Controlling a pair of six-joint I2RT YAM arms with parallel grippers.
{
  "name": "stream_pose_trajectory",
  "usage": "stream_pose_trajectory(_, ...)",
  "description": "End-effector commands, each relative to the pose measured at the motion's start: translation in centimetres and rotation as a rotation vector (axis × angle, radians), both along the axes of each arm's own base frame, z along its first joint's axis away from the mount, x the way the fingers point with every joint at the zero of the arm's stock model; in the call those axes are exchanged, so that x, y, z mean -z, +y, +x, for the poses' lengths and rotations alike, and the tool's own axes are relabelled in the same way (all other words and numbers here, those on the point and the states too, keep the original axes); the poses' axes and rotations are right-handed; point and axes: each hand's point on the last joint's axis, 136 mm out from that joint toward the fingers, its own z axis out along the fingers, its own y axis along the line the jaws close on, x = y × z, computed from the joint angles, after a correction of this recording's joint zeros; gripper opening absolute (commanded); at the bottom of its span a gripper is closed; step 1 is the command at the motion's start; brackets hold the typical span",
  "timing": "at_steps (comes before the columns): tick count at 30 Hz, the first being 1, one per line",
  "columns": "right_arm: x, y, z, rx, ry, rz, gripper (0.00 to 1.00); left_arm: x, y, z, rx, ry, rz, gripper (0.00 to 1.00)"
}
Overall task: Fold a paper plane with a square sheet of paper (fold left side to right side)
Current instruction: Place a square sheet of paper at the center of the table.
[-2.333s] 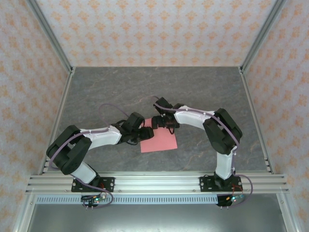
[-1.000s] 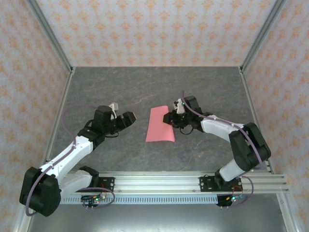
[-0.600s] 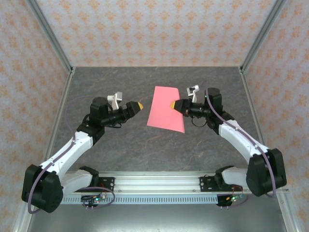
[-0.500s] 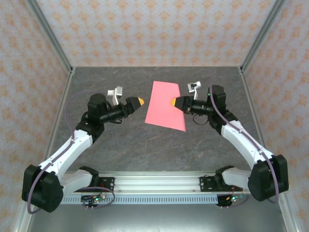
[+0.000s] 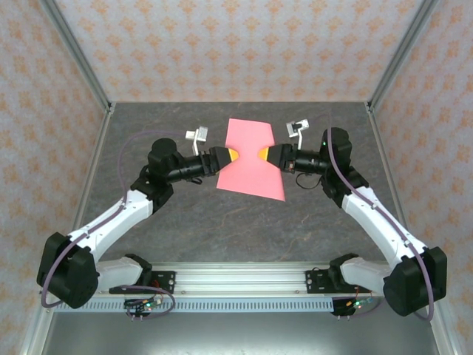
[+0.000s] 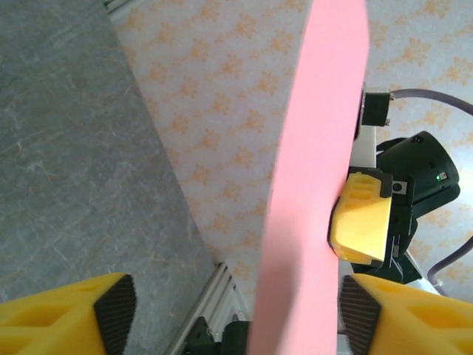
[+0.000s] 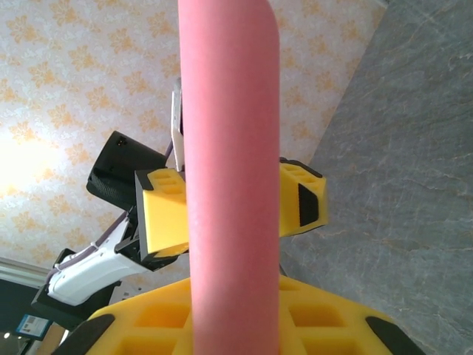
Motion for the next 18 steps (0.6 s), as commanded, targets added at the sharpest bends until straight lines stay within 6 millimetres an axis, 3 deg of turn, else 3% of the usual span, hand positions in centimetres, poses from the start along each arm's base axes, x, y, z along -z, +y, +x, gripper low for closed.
stream_pose_trajectory(1,-1.0,0.3,-0.5,-0.024,-0.044,0.026,0.22,-3.1,-0.3,-0.1,0.012,-0.096,-0.044,0.63)
stream_pose_trajectory(6,0.8,0.0,-0.2,0.008,-0.022,-0.043,0.30,-1.3,0.1,0.3,-0.030,-0.069,0.006,0.18)
stream_pose_trajectory(9,2.9,-0.8,0.5,0.066,0.002,-0.139,0.40,1.3,0.7,0.6,-0.068,-0.033,0.081,0.02)
stream_pose_trajectory(15,9.9,-5.2,2.7,0.287,0.094,-0.499,0.67,9.0,2.2,1.5,-0.162,0.074,0.247,0.00)
stream_pose_trajectory(18,13.0,-7.2,3.3,0.363,0.137,-0.641,0.75,13.5,3.0,2.2,-0.216,0.161,0.316,0.00)
